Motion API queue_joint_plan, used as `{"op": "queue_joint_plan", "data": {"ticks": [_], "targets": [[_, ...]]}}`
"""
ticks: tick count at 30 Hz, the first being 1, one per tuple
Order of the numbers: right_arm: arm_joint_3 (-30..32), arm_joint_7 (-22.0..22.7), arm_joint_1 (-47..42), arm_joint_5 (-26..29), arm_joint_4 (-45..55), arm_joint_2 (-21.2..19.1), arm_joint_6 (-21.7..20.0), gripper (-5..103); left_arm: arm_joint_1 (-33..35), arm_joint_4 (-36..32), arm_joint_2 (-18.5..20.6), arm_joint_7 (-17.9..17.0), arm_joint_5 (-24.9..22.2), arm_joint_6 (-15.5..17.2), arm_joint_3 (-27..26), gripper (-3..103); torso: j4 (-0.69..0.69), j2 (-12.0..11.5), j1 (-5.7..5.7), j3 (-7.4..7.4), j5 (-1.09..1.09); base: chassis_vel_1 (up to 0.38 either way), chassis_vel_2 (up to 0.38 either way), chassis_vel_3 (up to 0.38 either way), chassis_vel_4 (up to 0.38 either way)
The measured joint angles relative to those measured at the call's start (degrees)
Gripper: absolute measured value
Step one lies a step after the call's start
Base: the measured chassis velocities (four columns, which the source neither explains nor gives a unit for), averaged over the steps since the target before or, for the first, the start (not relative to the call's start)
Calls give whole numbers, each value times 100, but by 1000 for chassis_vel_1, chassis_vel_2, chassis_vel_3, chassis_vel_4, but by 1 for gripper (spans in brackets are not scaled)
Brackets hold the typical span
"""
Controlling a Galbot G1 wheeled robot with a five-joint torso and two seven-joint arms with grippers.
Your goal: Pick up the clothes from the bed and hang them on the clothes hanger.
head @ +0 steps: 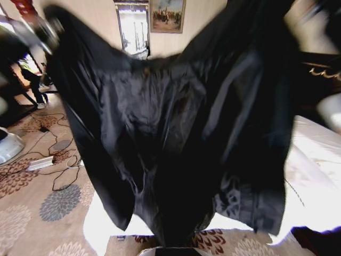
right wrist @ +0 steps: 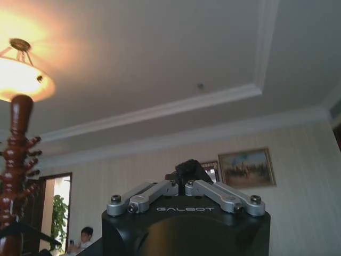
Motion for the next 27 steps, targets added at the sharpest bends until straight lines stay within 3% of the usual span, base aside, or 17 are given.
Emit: {"op": "queue_joint_plan", "data": {"ticks": [1,2,4,6,7,10,12,16,17,19,20,22,25,27], "targets": [[-369,-13,46,-216,-278,294,-2,1,-37,180,-168,18,178,19,311,2,3,0,1,0,1,0,0,0,0],[-369,-13,46,-216,-278,294,-2,1,-37,180,-168,18,178,19,311,2,3,0,1,0,1,0,0,0,0],[-1047,-97,156,-659,-1070,943,26,1,-364,629,-506,51,554,36,1122,2,0,0,1,0,-8,0,0,0,0],[-1535,-178,287,-962,-1869,1613,194,1,-865,1130,-872,87,891,25,1848,2,-4,-1,2,2,-1,0,0,0,0],[-1535,-178,287,-962,-1869,1613,194,1,-865,1130,-872,87,891,25,1848,2,-4,-1,2,2,-1,0,0,0,0],[-1968,-417,652,-1372,-2994,2471,496,1,-1863,1893,-1304,170,1043,-54,2692,2,-2,-1,3,2,-2,0,0,0,0],[-2078,-491,813,-1500,-3336,2684,594,1,-2261,2186,-1404,189,1051,-72,2979,2,-1,-1,2,2,-3,0,0,0,0],[-2287,-848,1715,-1883,-4511,3453,893,1,-4294,3412,-1744,333,939,-77,4235,2,-6,-2,3,2,-2,0,0,0,0],[-2287,-848,1715,-1883,-4511,3453,893,1,-4294,3412,-1744,333,939,-77,4235,2,-6,-2,3,2,-2,0,0,0,0],[-2242,-947,2251,-1943,-4830,3808,976,1,-5324,3847,-1902,412,887,-54,4796,2,-3,-1,3,-1,3,0,0,0,0],[-2242,-947,2251,-1943,-4830,3808,976,1,-5324,3847,-1902,412,887,-54,4796,2,-3,-1,3,-1,3,0,0,0,0],[-2139,-964,2558,-1883,-4851,3886,1017,1,-5960,4014,-1978,445,856,-7,5174,2,0,0,-2,-3,-3,0,0,0,0],[-2083,-951,2649,-1752,-4630,3723,1031,1,-6259,3985,-1968,446,804,51,5314,2,1,1,-3,-3,-1,0,0,0,0],[-2044,-848,2615,-1590,-4217,3450,1055,1,-6382,3801,-1887,359,786,131,5386,2,-7,0,-2,-3,2,0,0,0,0]]}}
